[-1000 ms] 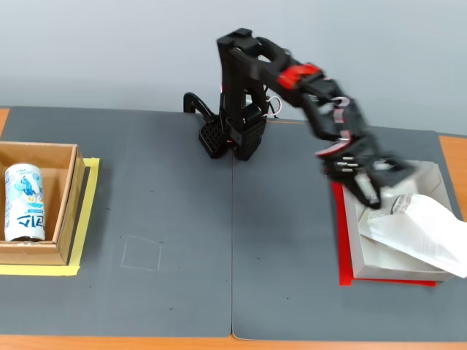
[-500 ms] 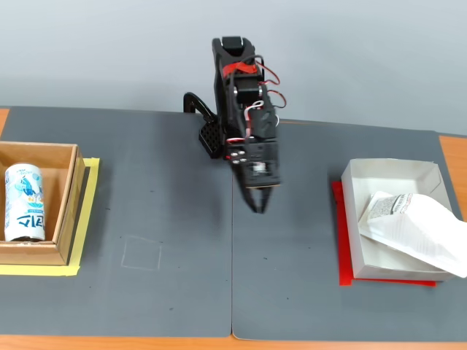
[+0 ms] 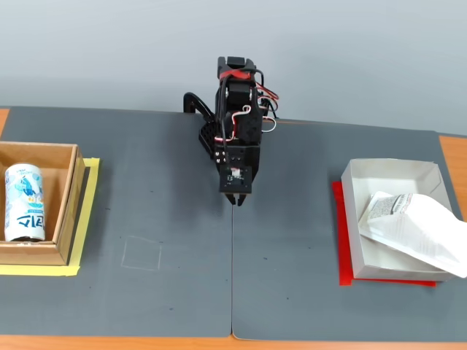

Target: Pick the sandwich and put it in the gray box

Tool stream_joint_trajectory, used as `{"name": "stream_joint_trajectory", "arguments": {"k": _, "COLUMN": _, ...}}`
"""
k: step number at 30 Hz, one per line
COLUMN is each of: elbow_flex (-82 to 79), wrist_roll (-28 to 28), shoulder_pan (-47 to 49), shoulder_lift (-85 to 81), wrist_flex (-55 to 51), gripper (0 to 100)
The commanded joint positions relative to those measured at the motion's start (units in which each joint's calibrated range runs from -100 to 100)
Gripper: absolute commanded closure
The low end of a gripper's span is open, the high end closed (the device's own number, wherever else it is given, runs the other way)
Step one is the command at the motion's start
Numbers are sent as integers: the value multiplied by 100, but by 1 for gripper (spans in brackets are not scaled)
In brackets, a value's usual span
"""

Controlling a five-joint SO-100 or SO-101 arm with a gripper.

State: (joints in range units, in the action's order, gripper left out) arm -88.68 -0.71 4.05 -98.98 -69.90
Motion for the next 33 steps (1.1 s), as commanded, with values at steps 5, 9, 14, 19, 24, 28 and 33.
{"name": "stream_joint_trajectory", "arguments": {"k": 5, "elbow_flex": -254, "wrist_roll": -15, "shoulder_pan": -44, "shoulder_lift": -34, "wrist_flex": -23, "gripper": 98}}
{"name": "stream_joint_trajectory", "arguments": {"k": 9, "elbow_flex": -444, "wrist_roll": -10, "shoulder_pan": -51, "shoulder_lift": -34, "wrist_flex": -23, "gripper": 98}}
{"name": "stream_joint_trajectory", "arguments": {"k": 14, "elbow_flex": -498, "wrist_roll": -10, "shoulder_pan": -51, "shoulder_lift": -34, "wrist_flex": -23, "gripper": 98}}
{"name": "stream_joint_trajectory", "arguments": {"k": 19, "elbow_flex": -498, "wrist_roll": 21, "shoulder_pan": -44, "shoulder_lift": -34, "wrist_flex": -23, "gripper": 98}}
{"name": "stream_joint_trajectory", "arguments": {"k": 24, "elbow_flex": -489, "wrist_roll": 32, "shoulder_pan": -44, "shoulder_lift": -34, "wrist_flex": -15, "gripper": 98}}
{"name": "stream_joint_trajectory", "arguments": {"k": 28, "elbow_flex": -489, "wrist_roll": 32, "shoulder_pan": -44, "shoulder_lift": -34, "wrist_flex": -15, "gripper": 98}}
{"name": "stream_joint_trajectory", "arguments": {"k": 33, "elbow_flex": -489, "wrist_roll": 37, "shoulder_pan": -44, "shoulder_lift": -34, "wrist_flex": -15, "gripper": 98}}
